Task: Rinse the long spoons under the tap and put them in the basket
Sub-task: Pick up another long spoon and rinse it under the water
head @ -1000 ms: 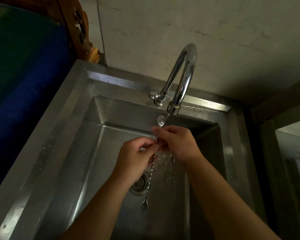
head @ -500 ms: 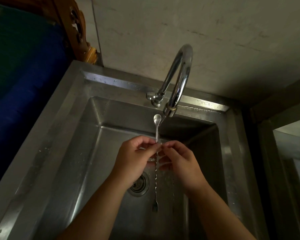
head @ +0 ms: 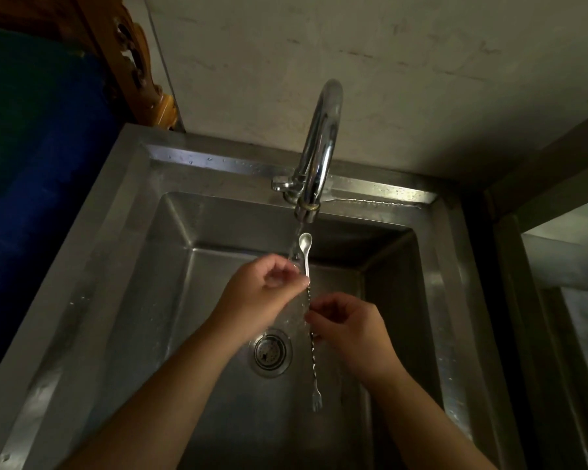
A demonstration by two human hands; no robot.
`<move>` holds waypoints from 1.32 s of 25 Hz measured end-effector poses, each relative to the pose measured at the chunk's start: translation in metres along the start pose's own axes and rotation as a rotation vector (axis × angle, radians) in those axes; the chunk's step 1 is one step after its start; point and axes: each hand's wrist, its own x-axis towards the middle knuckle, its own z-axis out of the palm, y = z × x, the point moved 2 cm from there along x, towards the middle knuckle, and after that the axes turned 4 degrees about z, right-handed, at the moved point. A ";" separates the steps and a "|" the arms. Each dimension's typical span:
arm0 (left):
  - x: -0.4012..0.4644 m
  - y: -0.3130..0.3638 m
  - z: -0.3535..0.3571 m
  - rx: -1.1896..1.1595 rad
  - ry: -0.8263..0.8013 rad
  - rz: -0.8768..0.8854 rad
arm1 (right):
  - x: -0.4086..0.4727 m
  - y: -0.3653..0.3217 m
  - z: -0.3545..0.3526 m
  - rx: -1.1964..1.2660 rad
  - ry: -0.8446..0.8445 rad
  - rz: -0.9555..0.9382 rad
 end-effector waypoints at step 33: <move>0.118 -0.033 -0.064 1.154 0.023 0.125 | 0.166 0.244 -0.006 -0.776 0.190 0.690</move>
